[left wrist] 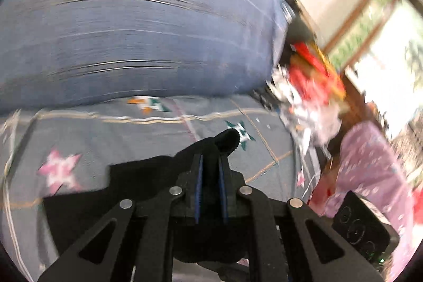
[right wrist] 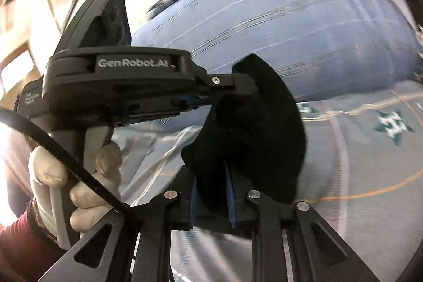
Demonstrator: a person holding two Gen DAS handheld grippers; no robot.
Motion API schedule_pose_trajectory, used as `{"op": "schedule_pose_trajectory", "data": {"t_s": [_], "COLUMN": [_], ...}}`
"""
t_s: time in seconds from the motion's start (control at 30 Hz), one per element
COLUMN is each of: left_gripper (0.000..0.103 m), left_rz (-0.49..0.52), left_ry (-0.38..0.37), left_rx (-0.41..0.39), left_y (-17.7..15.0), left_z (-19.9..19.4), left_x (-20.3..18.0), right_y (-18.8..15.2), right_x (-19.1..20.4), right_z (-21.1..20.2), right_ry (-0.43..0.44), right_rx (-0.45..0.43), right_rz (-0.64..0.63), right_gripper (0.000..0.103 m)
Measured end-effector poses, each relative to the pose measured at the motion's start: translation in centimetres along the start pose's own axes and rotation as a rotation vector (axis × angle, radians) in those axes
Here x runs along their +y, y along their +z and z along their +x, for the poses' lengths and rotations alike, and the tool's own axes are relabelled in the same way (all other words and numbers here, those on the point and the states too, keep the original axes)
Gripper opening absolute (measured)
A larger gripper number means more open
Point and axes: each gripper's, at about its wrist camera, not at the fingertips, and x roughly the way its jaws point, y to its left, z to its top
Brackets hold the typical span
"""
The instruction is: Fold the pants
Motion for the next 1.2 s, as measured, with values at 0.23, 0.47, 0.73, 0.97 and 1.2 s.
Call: {"op": "schedule_pose_trajectory", "data": {"t_s": [0.23, 0.47, 0.73, 0.97, 1.2], "left_gripper": [0.011, 0.011, 0.014, 0.03, 0.039], "left_rz": [-0.325, -0.504, -0.628, -0.658, -0.523], "left_ry": [-0.045, -0.083, -0.074, -0.039, -0.002], "left_rx": [-0.085, -0.121, -0.129, -0.211, -0.231], "left_y": [-5.0, -9.1, -12.1, -12.9, -10.4], "left_z": [-4.9, -4.9, -4.1, -8.2, -10.5], "left_x": [12.9, 20.9, 25.5, 26.2, 21.4], "right_y": [-1.9, -4.7, -6.9, -7.5, -5.8], "right_x": [7.4, 10.1, 10.6, 12.0, 10.8], "right_z": [7.5, 13.7, 17.5, 17.0, 10.4], "right_ry": [0.037, -0.016, -0.031, 0.046, 0.124], "right_rx": [0.18, 0.328, 0.41, 0.387, 0.296], "right_rz": [-0.147, -0.27, -0.373, -0.432, -0.33], "right_gripper": [0.02, 0.02, 0.023, 0.069, 0.069]}}
